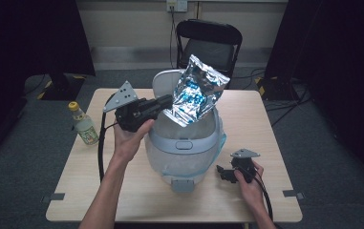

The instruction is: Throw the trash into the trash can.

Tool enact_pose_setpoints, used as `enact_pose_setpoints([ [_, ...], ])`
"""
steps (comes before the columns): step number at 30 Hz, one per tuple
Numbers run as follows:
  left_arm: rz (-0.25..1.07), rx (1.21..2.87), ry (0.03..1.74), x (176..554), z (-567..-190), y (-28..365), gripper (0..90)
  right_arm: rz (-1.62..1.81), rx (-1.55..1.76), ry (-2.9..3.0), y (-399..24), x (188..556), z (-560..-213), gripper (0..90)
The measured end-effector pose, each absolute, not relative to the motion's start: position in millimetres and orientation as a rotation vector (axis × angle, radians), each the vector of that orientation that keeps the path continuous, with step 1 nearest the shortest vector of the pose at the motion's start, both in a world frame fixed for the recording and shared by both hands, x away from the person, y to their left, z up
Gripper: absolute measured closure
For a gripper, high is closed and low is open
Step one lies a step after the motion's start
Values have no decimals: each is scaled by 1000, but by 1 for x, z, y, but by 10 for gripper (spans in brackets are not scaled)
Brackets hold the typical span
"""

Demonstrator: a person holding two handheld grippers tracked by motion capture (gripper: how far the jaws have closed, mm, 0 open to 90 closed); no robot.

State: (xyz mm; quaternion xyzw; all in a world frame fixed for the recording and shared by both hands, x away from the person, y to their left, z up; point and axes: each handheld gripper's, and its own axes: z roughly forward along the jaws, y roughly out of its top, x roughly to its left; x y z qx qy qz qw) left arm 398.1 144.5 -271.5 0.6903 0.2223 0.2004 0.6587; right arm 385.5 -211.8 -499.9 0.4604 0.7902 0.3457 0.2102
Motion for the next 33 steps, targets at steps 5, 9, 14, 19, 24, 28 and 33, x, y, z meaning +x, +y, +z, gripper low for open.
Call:
enact_pose_setpoints([
  [5, 450, 1574, 517, 400, -274, 144, 810, 961, 1281, 2197, -212, 385, -500, 169],
  [9, 453, 1581, 520, 401, -274, 145, 789, 961, 1281, 2196, -212, 385, -500, 169],
  [14, 431, 1590, 508, 400, -276, 145, 787, 961, 1281, 2196, -212, 385, -500, 169],
  [19, 406, 1585, 517, 401, -279, 150, 756, 961, 1281, 2197, -212, 385, -500, 170],
  [24, 394, 1573, 512, 398, -279, 158, 799, 961, 1281, 2196, -212, 385, -500, 169],
  [28, 420, 1574, 549, 397, -281, 166, 809, 961, 1281, 2196, -212, 385, -500, 169],
  [33, 430, 1558, 562, 395, -283, 181, 837, 961, 1281, 2196, -212, 385, -500, 169],
])
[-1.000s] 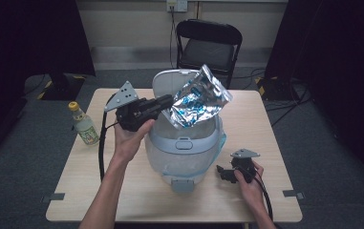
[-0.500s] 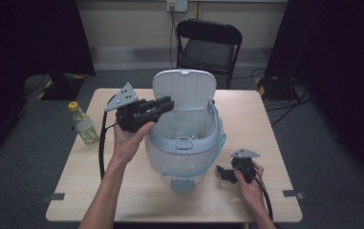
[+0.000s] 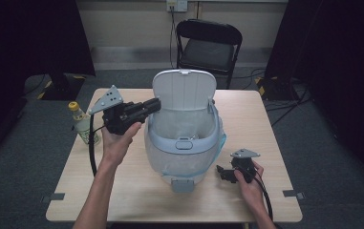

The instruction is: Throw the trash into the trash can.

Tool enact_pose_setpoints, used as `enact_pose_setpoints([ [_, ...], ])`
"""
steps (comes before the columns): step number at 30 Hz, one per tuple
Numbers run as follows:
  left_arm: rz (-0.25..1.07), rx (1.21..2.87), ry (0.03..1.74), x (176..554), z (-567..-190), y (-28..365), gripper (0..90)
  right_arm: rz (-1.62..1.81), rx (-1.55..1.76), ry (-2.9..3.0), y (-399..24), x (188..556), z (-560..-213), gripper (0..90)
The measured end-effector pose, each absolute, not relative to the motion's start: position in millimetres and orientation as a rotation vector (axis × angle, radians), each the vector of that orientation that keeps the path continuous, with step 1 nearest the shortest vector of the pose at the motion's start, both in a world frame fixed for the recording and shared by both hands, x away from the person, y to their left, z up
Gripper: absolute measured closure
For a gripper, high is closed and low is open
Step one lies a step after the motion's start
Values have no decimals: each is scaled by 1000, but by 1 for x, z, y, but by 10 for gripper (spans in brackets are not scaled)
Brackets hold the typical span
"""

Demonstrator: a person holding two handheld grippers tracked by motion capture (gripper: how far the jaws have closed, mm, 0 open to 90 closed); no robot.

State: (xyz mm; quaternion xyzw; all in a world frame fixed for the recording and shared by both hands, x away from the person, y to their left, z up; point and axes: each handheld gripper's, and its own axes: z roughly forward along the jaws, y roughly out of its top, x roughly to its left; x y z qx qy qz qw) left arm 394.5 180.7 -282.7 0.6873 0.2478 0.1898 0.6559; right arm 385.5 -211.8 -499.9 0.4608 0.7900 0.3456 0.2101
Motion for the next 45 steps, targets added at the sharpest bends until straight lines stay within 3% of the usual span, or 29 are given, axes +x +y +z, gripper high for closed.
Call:
enact_pose_setpoints([
  [8, 432, 1566, 581, 394, -294, 197, 899, 961, 1281, 2196, -212, 385, -500, 169],
  [21, 455, 1578, 676, 394, -318, 231, 870, 961, 1281, 2196, -212, 385, -500, 169],
  [36, 470, 1631, 787, 390, -355, 256, 751, 961, 1281, 2196, -212, 385, -500, 169],
  [45, 460, 1670, 904, 388, -386, 268, 598, 961, 1281, 2196, -212, 385, -500, 169],
])
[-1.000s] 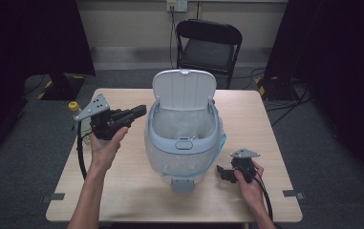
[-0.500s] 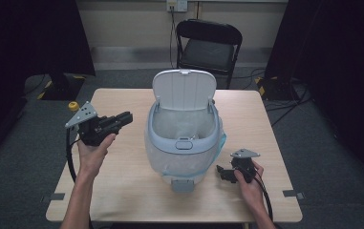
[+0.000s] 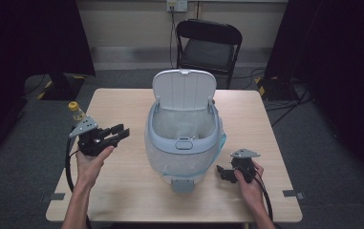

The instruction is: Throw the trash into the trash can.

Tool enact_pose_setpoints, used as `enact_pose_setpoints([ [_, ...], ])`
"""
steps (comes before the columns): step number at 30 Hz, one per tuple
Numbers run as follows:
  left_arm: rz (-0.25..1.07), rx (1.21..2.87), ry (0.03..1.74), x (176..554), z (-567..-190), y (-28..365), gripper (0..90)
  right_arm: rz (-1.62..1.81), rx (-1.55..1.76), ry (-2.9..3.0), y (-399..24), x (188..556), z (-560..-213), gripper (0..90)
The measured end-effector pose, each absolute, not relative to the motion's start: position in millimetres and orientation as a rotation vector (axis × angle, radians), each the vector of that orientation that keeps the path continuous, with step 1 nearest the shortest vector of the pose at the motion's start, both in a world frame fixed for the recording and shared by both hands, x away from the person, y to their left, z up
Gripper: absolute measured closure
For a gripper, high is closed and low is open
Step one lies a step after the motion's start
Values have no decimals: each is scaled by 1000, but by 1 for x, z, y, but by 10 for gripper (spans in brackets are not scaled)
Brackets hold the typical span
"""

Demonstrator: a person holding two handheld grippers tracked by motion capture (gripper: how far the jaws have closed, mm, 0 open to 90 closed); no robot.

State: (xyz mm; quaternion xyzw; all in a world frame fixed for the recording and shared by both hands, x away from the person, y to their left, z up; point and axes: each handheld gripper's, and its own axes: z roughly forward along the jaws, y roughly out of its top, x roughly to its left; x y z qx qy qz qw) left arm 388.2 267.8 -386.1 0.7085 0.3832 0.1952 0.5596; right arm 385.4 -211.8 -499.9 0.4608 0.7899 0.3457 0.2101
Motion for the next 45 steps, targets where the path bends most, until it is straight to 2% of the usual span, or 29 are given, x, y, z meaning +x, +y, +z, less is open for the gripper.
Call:
enact_pose_setpoints([
  [8, 451, 1633, 1003, 383, -412, 294, 483, 961, 1281, 2196, -212, 385, -500, 169],
  [24, 531, 1640, 1156, 387, -426, 331, 357, 961, 1281, 2196, -212, 385, -500, 169],
  [35, 630, 1605, 1206, 402, -409, 355, 402, 961, 1281, 2196, -212, 385, -500, 169],
  [45, 669, 1561, 1256, 408, -397, 369, 401, 961, 1281, 2196, -212, 385, -500, 169],
])
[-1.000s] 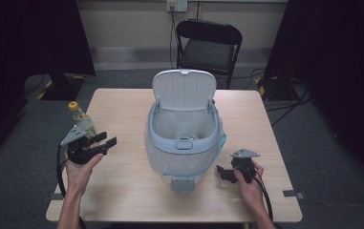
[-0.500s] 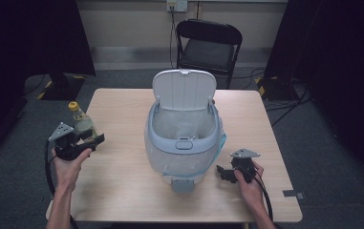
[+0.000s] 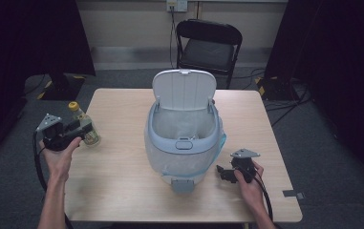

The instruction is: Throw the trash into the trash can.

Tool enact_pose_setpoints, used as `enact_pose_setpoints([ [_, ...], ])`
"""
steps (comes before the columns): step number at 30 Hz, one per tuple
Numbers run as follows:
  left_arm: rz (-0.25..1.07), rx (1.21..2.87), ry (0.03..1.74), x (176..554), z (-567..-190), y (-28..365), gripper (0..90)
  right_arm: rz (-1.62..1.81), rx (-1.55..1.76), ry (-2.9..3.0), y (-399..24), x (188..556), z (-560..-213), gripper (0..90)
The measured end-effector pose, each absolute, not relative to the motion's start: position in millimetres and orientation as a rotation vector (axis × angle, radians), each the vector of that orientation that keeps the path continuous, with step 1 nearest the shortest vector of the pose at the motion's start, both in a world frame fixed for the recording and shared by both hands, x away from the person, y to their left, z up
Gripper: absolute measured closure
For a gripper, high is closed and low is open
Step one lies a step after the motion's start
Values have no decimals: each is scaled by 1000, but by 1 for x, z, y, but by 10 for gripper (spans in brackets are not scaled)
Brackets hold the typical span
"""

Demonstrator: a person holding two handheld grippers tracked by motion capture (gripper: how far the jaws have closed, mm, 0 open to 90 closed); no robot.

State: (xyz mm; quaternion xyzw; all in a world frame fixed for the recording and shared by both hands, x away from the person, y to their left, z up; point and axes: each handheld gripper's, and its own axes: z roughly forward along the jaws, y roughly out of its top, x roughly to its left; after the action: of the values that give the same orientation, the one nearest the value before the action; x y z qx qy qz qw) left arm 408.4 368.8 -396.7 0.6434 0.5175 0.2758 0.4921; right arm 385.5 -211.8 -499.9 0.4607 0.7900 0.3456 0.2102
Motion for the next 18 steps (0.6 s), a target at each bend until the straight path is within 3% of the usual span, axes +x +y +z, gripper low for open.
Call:
enact_pose_setpoints([
  [10, 736, 1565, 1295, 421, -394, 377, 351, 961, 1281, 2196, -212, 386, -500, 169],
  [18, 747, 1563, 1309, 438, -394, 380, 372, 961, 1281, 2196, -212, 386, -500, 169],
])
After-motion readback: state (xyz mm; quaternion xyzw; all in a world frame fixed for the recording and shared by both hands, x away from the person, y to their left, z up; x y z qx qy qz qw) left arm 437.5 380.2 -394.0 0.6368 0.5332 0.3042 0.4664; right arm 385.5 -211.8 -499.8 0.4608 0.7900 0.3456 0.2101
